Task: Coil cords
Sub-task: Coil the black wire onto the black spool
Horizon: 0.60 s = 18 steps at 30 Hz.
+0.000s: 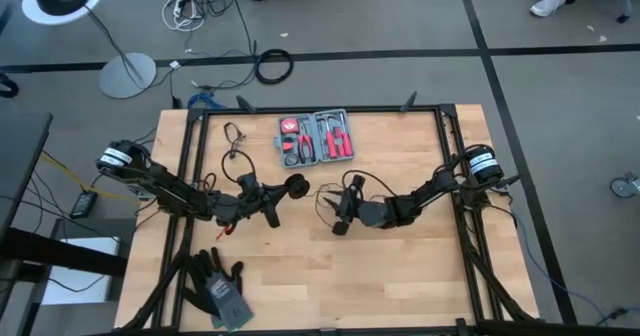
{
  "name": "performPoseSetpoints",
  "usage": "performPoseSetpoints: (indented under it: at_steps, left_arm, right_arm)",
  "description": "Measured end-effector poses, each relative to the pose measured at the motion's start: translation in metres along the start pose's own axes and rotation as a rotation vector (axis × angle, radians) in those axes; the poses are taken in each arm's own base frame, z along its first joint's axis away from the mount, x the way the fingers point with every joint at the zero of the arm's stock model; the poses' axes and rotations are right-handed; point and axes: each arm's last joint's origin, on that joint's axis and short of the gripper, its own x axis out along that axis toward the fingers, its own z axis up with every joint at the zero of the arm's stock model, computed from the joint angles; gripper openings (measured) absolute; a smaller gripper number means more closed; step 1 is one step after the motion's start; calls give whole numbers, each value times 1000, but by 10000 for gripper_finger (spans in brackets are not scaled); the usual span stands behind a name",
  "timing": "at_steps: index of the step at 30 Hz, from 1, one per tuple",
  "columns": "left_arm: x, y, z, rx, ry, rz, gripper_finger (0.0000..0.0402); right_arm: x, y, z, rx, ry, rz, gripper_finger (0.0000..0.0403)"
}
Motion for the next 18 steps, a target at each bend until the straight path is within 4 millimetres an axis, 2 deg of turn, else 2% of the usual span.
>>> performPoseSetpoints:
  at_steps: [11,18]
  left_arm:
    - [0,-2,1,-15,0,-31,0]
    - [0,-4,4,-42,-8,-75,0]
  right_arm:
    - [3,-4,-3,-21,27,-28,99]
    - [7,-9,-5,50,47,-38,94]
